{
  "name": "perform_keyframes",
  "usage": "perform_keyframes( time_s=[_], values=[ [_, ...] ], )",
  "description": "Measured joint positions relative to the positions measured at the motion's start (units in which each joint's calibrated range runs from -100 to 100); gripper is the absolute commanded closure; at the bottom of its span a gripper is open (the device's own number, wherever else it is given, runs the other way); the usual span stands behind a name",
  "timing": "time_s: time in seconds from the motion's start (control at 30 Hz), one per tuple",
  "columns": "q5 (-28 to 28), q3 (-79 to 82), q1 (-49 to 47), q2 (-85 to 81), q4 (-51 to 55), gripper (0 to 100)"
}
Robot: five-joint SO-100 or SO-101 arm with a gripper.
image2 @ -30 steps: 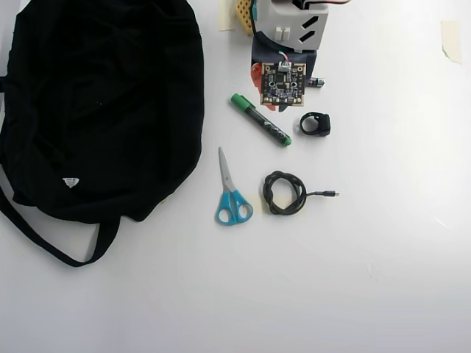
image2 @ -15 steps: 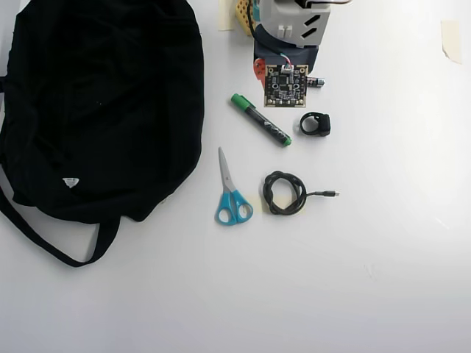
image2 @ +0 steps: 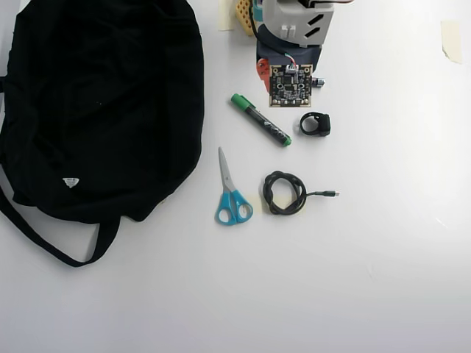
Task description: Put the green marker into the black bag
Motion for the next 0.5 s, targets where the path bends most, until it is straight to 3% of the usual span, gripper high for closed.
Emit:
perform_keyframes(
  time_s=[0.5],
  values=[
    [0.0, 0.0, -0.7, 0.0, 0.0, 98]
  ],
)
